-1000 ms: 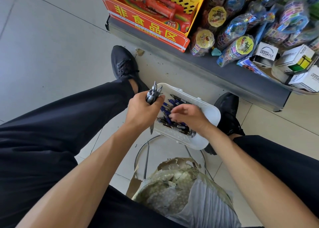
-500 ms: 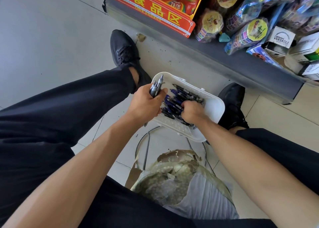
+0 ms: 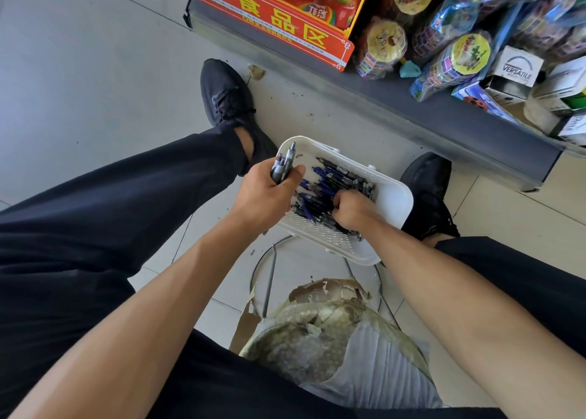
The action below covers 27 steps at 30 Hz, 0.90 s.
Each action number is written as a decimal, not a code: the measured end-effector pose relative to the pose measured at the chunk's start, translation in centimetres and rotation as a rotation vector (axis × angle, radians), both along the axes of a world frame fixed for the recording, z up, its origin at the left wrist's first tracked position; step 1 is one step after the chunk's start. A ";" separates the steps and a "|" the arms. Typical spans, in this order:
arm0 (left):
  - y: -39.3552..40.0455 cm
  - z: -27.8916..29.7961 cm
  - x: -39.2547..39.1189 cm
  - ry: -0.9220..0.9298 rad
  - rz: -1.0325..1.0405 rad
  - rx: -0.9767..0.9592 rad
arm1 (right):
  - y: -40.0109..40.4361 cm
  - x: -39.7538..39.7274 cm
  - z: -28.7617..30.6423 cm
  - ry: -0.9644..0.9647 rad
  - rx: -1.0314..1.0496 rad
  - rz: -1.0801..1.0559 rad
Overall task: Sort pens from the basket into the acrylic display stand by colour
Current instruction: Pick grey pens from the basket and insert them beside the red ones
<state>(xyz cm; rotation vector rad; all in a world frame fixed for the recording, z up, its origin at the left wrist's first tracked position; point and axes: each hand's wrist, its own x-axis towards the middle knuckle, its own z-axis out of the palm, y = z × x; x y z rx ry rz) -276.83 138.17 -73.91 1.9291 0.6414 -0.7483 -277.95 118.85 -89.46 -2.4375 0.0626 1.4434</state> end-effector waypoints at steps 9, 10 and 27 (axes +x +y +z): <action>-0.1 -0.2 0.3 -0.013 -0.010 0.021 | -0.8 -0.3 0.4 0.012 0.071 -0.097; -0.1 -0.2 0.3 -0.016 0.000 0.015 | -0.8 -0.4 0.7 0.013 0.079 -0.104; -0.3 0.5 0.3 -0.125 0.087 0.150 | 0.4 -1.7 8.4 0.194 0.811 -0.861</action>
